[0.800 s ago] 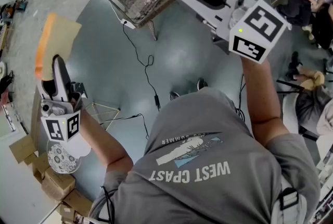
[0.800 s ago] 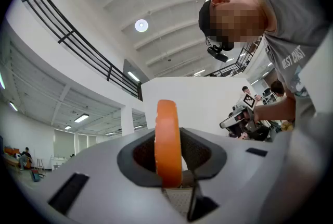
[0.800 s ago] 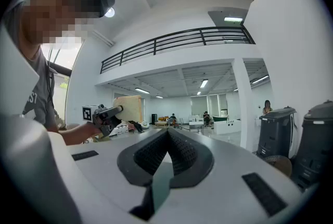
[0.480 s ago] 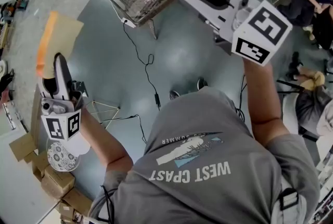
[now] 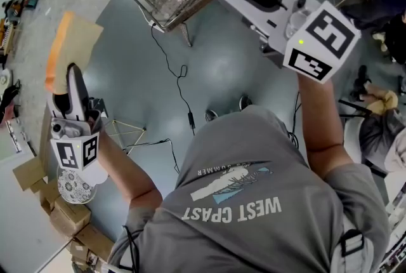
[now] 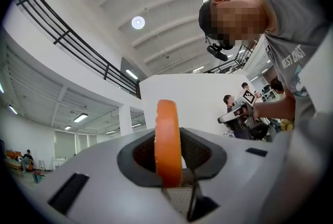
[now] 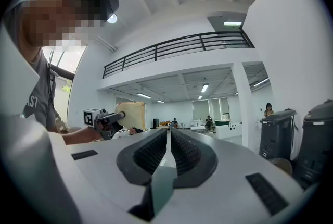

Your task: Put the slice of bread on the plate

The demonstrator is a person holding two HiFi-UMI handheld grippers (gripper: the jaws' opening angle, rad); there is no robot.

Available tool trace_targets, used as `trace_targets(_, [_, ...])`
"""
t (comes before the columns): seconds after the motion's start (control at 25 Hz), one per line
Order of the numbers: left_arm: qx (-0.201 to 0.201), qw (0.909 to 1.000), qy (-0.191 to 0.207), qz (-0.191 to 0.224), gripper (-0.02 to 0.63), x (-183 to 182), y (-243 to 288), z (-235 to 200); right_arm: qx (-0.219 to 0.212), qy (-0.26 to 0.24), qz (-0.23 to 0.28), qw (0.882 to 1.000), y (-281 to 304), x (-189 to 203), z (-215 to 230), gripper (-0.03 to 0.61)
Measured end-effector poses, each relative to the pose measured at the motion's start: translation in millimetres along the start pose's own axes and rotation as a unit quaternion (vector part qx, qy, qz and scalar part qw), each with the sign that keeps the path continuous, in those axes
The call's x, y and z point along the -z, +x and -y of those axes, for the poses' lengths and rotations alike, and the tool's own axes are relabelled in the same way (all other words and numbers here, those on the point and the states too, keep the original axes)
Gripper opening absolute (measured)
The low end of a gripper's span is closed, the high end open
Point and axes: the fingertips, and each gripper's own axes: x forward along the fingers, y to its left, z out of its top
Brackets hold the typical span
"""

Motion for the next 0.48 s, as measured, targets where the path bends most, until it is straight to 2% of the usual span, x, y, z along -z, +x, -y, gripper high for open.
trace_targets(0.48, [-0.008, 0.9999, 0.003, -0.008, 0.101, -9, 46, 58, -0.016, 0.000, 0.014, 1.000, -55, -5, 43, 0.009])
